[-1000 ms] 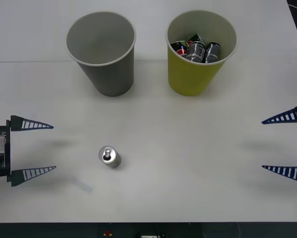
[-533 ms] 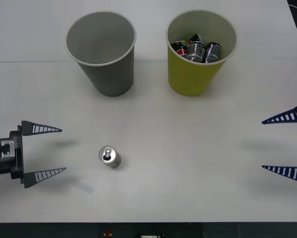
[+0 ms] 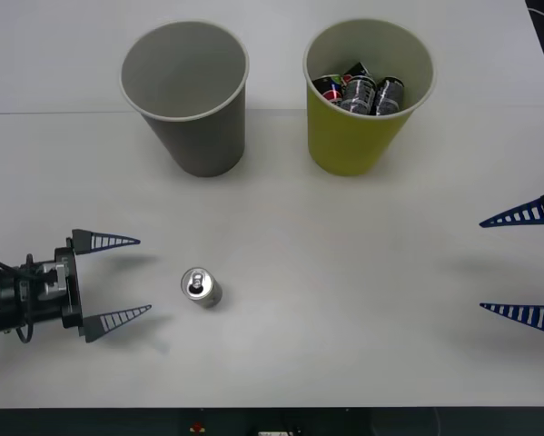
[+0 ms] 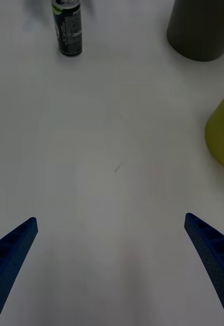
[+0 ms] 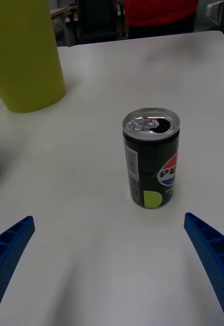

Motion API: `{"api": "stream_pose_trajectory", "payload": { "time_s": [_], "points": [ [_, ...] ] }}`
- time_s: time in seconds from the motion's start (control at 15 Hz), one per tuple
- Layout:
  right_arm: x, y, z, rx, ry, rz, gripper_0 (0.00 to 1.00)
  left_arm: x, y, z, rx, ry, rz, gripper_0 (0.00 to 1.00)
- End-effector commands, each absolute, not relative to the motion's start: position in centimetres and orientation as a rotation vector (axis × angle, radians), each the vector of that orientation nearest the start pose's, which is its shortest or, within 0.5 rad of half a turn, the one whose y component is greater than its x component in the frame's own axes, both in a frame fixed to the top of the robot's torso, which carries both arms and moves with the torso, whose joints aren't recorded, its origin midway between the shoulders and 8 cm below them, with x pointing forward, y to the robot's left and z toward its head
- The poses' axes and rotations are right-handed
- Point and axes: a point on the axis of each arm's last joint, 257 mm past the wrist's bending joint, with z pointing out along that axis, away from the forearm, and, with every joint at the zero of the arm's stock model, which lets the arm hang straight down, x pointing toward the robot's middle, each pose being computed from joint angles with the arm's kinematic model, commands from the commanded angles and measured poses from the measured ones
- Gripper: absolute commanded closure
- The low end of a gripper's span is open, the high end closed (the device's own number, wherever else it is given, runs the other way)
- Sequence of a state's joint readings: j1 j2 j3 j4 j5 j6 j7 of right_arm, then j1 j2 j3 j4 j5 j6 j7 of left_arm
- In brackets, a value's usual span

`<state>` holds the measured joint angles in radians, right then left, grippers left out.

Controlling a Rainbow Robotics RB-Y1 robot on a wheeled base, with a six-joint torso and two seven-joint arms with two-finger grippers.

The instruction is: Put the can into the green bin and the plastic bottle into the gray bin

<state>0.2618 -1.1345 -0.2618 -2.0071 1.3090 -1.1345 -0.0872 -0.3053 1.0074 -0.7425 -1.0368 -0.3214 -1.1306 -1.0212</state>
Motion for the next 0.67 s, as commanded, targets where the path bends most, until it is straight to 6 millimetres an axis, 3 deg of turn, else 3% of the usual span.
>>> {"api": "stream_pose_trajectory", "payload": {
  "time_s": [0.07,0.67],
  "points": [
    [34.1,-28.6,-16.7,-1.634,1.596,0.209,0.0,40.3,23.5,-29.0,1.31,1.254,-0.49,0.0],
    [34.1,-28.6,-16.7,-1.634,1.596,0.209,0.0,41.3,16.9,-31.2,1.253,1.264,-0.601,0.0]
  ]
}}
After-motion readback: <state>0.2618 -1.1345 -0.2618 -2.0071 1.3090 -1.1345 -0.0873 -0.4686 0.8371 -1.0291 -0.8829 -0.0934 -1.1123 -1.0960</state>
